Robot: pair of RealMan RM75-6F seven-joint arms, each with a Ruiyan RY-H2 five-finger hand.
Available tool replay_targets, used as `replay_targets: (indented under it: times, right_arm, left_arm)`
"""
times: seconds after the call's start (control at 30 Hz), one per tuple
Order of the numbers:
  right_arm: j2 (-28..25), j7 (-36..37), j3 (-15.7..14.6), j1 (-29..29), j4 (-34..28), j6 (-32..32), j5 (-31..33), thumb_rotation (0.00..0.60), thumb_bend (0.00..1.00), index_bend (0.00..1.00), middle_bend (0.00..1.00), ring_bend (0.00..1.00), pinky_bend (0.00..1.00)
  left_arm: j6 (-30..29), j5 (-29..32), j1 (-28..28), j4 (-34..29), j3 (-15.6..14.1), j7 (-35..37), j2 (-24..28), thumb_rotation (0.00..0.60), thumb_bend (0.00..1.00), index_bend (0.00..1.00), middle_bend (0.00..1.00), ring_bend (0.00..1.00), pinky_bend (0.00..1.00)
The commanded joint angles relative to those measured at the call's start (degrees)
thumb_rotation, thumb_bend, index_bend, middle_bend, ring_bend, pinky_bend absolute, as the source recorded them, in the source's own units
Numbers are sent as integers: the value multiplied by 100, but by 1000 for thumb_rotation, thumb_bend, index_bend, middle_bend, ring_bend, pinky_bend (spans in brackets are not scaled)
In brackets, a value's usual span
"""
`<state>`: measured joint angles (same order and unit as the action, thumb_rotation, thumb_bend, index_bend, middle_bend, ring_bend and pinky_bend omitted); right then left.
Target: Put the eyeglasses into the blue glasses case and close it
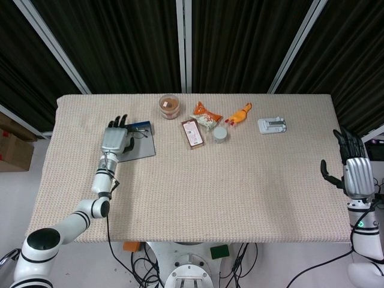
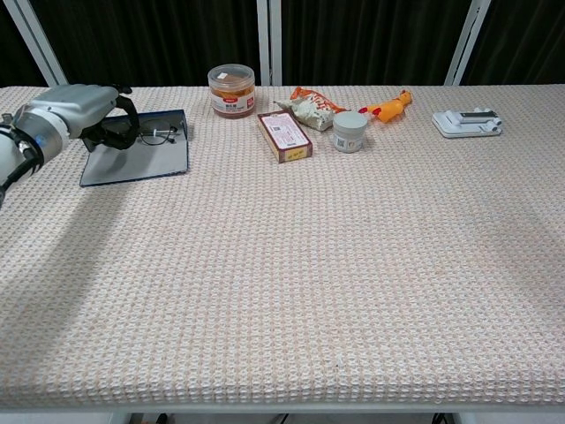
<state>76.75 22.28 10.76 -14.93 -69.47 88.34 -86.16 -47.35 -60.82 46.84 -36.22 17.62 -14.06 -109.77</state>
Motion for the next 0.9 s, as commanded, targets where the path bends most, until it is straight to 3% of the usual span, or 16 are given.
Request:
replay_targets:
  times: [0.03, 0.17, 0.33, 0.53, 0.9]
  right_arm:
    - [12, 12, -10, 14, 19, 18, -6, 600, 517, 0, 0, 0, 0]
    - [19, 76, -7, 39, 73, 38, 12, 600, 517, 0, 0, 0, 0]
    - [40, 147, -19, 60, 117, 71, -3, 600, 517, 0, 0, 0, 0]
    - [37, 160, -21, 73, 104, 117, -31, 600, 517, 0, 0, 0, 0]
    - [-5, 151, -11, 95, 86, 108, -2, 600, 520, 0, 0, 0, 0]
  left_arm:
    - [-318, -109, -163, -476, -50, -30, 190, 382, 502, 315, 0, 0, 147]
    - [-1082, -516, -525, -1287, -344, -142, 472, 418, 383, 306, 0, 0, 146]
    - [-1399, -636, -819, -2037, -542, -327, 719, 431, 203, 282, 0, 0, 146]
    - [-1433, -610, -934, -2375, -625, -512, 774, 432, 185, 270, 0, 0, 146]
    - [-1140, -416, -899, -1838, -563, -474, 486, 427, 184, 277, 0, 0, 146]
